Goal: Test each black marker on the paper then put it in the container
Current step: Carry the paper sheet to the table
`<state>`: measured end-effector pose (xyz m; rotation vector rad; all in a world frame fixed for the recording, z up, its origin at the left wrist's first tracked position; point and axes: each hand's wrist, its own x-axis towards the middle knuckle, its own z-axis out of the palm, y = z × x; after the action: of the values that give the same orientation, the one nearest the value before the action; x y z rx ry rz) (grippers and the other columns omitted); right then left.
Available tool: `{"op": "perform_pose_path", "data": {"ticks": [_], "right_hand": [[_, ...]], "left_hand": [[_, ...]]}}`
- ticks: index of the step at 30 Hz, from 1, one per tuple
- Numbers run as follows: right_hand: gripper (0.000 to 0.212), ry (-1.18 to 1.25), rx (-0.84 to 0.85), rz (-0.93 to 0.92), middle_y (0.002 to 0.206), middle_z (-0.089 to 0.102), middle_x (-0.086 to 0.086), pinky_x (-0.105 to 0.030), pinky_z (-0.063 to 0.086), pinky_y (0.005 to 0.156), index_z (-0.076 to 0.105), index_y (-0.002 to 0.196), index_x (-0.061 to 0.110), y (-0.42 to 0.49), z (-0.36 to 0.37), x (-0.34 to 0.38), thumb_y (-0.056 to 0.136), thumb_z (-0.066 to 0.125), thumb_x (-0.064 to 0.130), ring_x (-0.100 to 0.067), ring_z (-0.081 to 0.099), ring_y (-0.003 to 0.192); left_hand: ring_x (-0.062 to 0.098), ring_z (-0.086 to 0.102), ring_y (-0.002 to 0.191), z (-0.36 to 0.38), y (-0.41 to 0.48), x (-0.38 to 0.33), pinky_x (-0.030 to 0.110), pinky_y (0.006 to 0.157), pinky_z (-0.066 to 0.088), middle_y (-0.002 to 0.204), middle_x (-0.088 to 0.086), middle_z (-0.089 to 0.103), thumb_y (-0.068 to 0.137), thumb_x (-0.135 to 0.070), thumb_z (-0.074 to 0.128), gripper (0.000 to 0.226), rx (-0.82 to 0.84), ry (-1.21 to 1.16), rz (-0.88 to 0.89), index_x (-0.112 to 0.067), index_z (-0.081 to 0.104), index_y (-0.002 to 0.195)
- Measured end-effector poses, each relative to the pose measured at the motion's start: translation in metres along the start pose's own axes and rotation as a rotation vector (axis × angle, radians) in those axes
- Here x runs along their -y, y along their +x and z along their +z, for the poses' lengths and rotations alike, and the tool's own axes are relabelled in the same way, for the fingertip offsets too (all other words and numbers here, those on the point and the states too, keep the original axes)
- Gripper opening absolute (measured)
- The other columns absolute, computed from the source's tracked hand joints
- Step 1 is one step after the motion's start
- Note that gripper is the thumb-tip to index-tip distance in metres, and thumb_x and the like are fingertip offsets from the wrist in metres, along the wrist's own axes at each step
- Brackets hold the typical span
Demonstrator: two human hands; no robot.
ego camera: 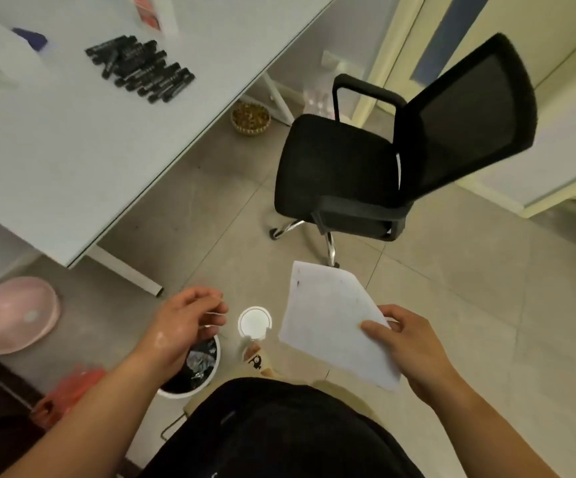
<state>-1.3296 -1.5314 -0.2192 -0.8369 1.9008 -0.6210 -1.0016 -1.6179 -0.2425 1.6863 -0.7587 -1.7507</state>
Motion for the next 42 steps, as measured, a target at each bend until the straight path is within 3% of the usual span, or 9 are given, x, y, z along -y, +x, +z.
{"op": "perform_pose_path", "data": {"ticks": [11,20,23,26,31,33,37,40,42], "right_hand": [[0.017,-0.022,0.079,-0.028,0.105,0.072,0.001,-0.030,0.057,0.069,0.069,0.106,0.029,0.235,0.004,0.159,0.092,0.074,0.036,-0.020,0.071,0.092],[0.020,-0.150,0.552,-0.120,0.093,0.076,0.016,-0.017,0.058,0.059,0.067,0.110,0.038,0.406,0.043,0.325,0.091,0.072,0.044,-0.005,0.076,0.081],[0.029,-0.105,0.717,-0.108,0.100,0.078,0.011,-0.023,0.061,0.066,0.068,0.115,0.036,0.438,0.070,0.377,0.088,0.075,0.044,-0.016,0.078,0.087],[0.033,-0.088,0.797,-0.130,0.104,0.080,0.004,-0.033,0.063,0.072,0.071,0.113,0.034,0.462,0.106,0.421,0.083,0.081,0.042,-0.022,0.079,0.090],[0.036,-0.073,0.701,-0.182,0.112,0.077,0.007,-0.027,0.060,0.071,0.069,0.117,0.035,0.499,0.157,0.473,0.083,0.083,0.034,-0.016,0.077,0.094],[0.044,0.004,0.627,-0.105,0.117,0.074,0.003,-0.035,0.061,0.078,0.068,0.122,0.028,0.510,0.169,0.496,0.081,0.085,0.030,-0.021,0.075,0.101],[0.040,0.262,0.683,0.274,0.110,0.079,-0.015,-0.046,0.063,0.080,0.069,0.118,0.005,0.532,0.177,0.526,0.082,0.081,0.018,-0.033,0.077,0.098],[0.031,0.186,0.695,0.229,0.111,0.078,-0.015,-0.050,0.061,0.087,0.070,0.118,0.005,0.548,0.181,0.540,0.088,0.077,0.012,-0.034,0.076,0.101],[0.027,0.087,0.630,0.089,0.107,0.080,-0.009,-0.050,0.062,0.086,0.072,0.116,0.011,0.564,0.186,0.549,0.089,0.076,0.011,-0.031,0.078,0.096]], "left_hand": [[0.019,0.068,0.071,-0.003,0.174,-0.155,0.031,0.064,0.052,0.087,0.011,0.074,0.094,-0.017,0.064,0.011,-0.094,-0.009,0.065,-0.019,0.073,0.089],[0.021,0.072,0.090,0.006,0.246,-0.244,0.034,0.075,0.059,0.100,0.004,0.075,0.092,-0.031,0.068,0.008,-0.264,-0.027,0.024,-0.029,0.074,0.097],[0.021,0.072,0.097,0.007,0.268,-0.271,0.033,0.078,0.059,0.107,0.004,0.074,0.089,-0.039,0.070,0.028,-0.218,-0.106,-0.012,-0.024,0.068,0.112],[0.025,0.074,0.097,-0.002,0.295,-0.300,0.038,0.082,0.060,0.108,0.006,0.076,0.088,-0.031,0.073,0.034,-0.211,-0.238,-0.020,-0.016,0.066,0.118],[0.030,0.072,0.104,-0.037,0.345,-0.336,0.052,0.096,0.054,0.113,0.007,0.075,0.090,-0.014,0.071,0.031,-0.252,-0.277,0.042,-0.017,0.067,0.120],[0.030,0.071,0.105,-0.050,0.362,-0.352,0.052,0.096,0.054,0.115,0.007,0.074,0.091,-0.012,0.069,0.031,-0.243,-0.301,0.063,-0.018,0.066,0.121],[0.020,0.074,0.099,-0.063,0.391,-0.372,0.041,0.085,0.060,0.111,-0.004,0.076,0.093,-0.021,0.068,0.026,-0.236,-0.176,0.095,-0.029,0.067,0.118],[0.011,0.074,0.092,-0.063,0.409,-0.382,0.025,0.072,0.060,0.106,-0.013,0.076,0.094,-0.028,0.066,0.020,-0.249,-0.098,0.120,-0.038,0.068,0.112],[0.009,0.074,0.090,-0.061,0.424,-0.387,0.025,0.073,0.059,0.104,-0.016,0.076,0.096,-0.029,0.063,0.018,-0.279,-0.073,0.105,-0.038,0.068,0.110]]}}
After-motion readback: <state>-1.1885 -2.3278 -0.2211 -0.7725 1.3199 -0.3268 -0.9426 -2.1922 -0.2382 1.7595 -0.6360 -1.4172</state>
